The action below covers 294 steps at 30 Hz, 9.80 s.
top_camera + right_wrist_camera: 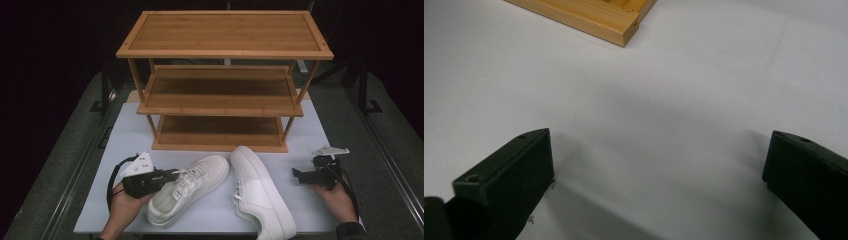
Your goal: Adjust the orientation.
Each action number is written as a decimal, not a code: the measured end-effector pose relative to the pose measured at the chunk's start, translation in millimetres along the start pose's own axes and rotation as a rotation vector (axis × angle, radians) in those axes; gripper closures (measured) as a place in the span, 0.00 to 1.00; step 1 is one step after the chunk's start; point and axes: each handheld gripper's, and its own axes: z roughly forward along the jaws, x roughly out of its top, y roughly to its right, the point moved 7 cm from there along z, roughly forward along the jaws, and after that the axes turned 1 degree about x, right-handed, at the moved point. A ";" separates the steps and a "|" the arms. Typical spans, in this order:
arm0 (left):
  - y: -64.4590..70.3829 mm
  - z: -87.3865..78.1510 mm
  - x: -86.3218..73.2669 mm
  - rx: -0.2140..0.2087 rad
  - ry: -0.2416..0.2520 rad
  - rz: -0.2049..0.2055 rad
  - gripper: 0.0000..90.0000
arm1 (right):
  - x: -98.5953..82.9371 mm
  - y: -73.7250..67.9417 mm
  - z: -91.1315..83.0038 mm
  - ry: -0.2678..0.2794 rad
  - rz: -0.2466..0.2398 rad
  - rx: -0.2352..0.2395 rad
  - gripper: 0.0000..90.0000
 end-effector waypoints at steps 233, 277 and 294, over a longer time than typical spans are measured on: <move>-100.9 -45.6 -131.5 0.347 -0.267 -0.239 0.00 | 27.4 -52.2 -102.7 0.217 -0.006 0.442 0.61; -101.1 -45.4 -131.5 0.347 -0.267 -0.240 0.00 | 44.2 -95.5 -85.6 0.207 -0.096 0.493 0.93; -101.0 -45.5 -131.5 0.347 -0.268 -0.240 0.00 | 81.5 -135.8 -44.5 0.221 -0.137 0.529 0.93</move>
